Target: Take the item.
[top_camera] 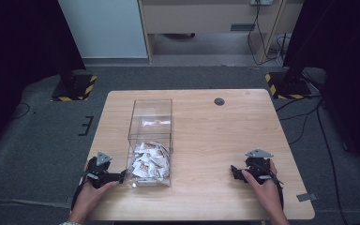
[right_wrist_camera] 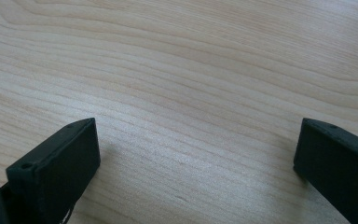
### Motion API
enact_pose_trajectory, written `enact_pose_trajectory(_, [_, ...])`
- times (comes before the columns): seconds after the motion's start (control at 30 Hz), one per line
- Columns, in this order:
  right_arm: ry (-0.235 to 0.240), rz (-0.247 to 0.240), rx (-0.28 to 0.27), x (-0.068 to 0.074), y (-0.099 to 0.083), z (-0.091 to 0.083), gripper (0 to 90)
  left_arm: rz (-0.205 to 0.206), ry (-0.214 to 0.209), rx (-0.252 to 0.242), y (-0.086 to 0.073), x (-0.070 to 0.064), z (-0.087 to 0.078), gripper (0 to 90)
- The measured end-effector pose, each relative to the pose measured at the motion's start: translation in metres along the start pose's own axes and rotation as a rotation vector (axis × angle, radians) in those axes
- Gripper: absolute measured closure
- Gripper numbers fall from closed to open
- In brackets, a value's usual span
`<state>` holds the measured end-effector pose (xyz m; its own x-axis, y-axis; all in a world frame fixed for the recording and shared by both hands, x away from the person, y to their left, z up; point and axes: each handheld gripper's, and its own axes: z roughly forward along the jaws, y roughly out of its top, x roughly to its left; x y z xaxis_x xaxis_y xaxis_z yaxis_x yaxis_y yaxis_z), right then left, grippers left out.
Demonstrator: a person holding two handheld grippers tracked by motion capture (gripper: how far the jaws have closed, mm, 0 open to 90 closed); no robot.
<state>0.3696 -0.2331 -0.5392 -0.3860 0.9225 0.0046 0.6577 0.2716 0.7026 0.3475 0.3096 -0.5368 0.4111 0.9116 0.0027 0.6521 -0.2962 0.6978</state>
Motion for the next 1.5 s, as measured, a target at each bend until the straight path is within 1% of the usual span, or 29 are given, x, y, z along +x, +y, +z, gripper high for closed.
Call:
enact_pose_trajectory(0.23, [0.004, -0.006, -0.003, 0.0, -0.001, -0.001, 0.9, 0.0, 0.0, 0.0, 0.0, 0.0, 0.0, 0.0])
enact_pose_trajectory(0.3, [0.006, -0.001, -0.006, 0.001, -0.001, -0.002, 2.1, 0.001, 0.0, 0.001, 0.0, 0.0, 0.0, 0.0])
enact_pose_trajectory(0.43, [0.033, 0.015, -0.008, 0.003, 0.0, -0.004, 5.7, 0.0, 0.0, 0.0, 0.0, 0.0, 0.0, 0.0])
enact_pose_trajectory(0.6, [0.033, -0.003, -0.011, 0.009, 0.004, -0.01, 7.4, 0.002, 0.0, 0.001, 0.0, 0.0, 0.0, 0.0])
enact_pose_trajectory(0.83, [0.052, -0.063, -0.016, 0.019, 0.009, -0.017, 11.8, 0.001, 0.001, 0.0, 0.0, 0.0, 0.0, 0.0])
enact_pose_trajectory(0.87, [0.058, -0.06, -0.014, 0.021, 0.01, -0.018, 12.1, 0.001, 0.001, 0.0, 0.0, 0.0, 0.0, 0.0])
enact_pose_trajectory(1.1, [0.07, -0.094, -0.002, 0.024, 0.014, -0.023, 15.9, 0.001, 0.001, 0.0, 0.0, 0.0, 0.0, 0.0])
enact_pose_trajectory(1.23, [0.078, -0.097, -0.005, 0.025, 0.018, -0.026, 18.1, 0.001, 0.001, 0.0, 0.0, 0.0, 0.0, 0.0])
enact_pose_trajectory(1.5, [0.089, -0.122, -0.008, 0.03, 0.031, -0.031, 22.3, 0.001, 0.001, 0.0, 0.0, 0.0, 0.0, 0.0])
